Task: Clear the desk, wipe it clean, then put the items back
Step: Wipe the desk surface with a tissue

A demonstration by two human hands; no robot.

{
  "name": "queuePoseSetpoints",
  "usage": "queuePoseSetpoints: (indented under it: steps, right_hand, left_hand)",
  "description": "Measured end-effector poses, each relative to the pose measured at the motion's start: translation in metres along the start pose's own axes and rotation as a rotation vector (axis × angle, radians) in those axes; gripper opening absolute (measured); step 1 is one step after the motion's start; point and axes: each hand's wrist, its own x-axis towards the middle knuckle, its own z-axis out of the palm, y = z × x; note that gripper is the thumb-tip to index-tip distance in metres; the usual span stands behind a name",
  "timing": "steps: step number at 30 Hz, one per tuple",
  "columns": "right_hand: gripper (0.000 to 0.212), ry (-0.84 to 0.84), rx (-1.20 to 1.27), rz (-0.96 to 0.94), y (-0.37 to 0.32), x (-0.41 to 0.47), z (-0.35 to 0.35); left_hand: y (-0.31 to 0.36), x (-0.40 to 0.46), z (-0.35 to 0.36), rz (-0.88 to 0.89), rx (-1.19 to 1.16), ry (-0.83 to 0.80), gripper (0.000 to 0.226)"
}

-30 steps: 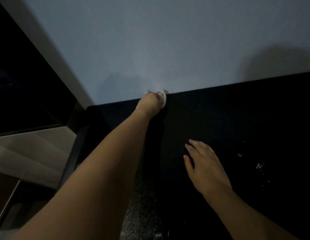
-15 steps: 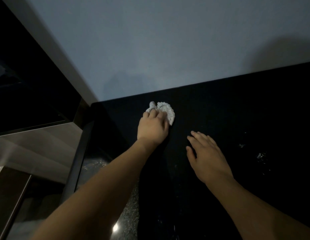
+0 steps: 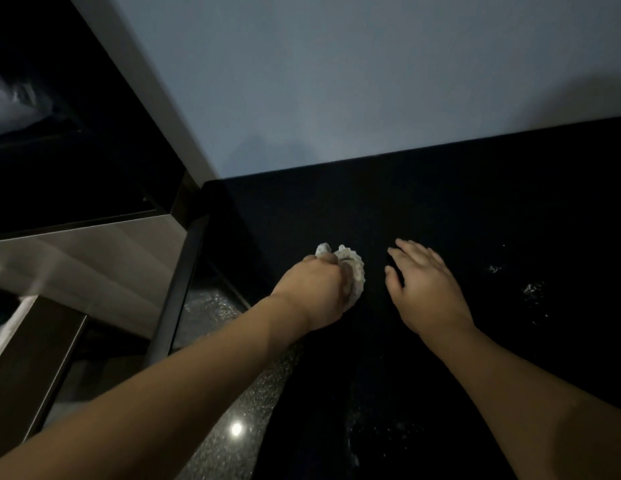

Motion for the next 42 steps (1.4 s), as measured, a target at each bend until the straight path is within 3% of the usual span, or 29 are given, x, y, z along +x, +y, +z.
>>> queuePoseSetpoints:
  steps: [5,10,13,16,19,27,31,38,40,42]
  right_hand:
    - [0.047,-0.044,-0.096,0.021,-0.008,-0.001,-0.004]
    - [0.054,-0.214,-0.2,0.067,-0.014,-0.015,-0.017]
    - [0.062,-0.271,-0.297,-0.008,-0.011,-0.043,-0.031]
    - [0.06,-0.45,-0.357,0.038,-0.008,-0.066,-0.035]
    - [0.058,-0.526,-0.34,0.086,-0.012,-0.07,-0.031]
    - [0.059,-0.601,-0.342,0.184,-0.028,-0.065,-0.037]
    - [0.06,-0.594,-0.372,0.204,-0.03,-0.067,-0.035]
    - [0.058,-0.527,-0.424,0.162,-0.029,-0.072,-0.037]
    - [0.058,-0.509,-0.453,0.141,-0.03,-0.073,-0.037]
    - [0.057,-0.486,-0.486,0.104,-0.03,-0.072,-0.039]
  left_hand:
    - [-0.002,0.03,0.008,-0.021,-0.031,-0.045,0.053]
    - [0.013,0.028,0.002,-0.12,-0.007,-0.063,0.056]
    - [0.018,0.016,0.005,-0.165,-0.001,0.009,0.052]
    - [0.022,0.0,0.015,-0.186,-0.058,0.034,0.045]
    - [0.027,-0.022,0.025,-0.161,-0.042,-0.003,0.047]
    - [0.066,-0.128,0.07,-0.122,-0.072,0.001,0.046]
    - [0.088,-0.181,0.079,-0.082,-0.039,-0.091,0.054]
    - [0.111,-0.23,0.044,0.043,-0.237,-0.62,0.025]
    - [0.095,-0.218,0.036,-0.029,-0.298,-0.565,0.018]
    - [0.076,-0.198,0.019,-0.102,-0.479,-0.408,0.014]
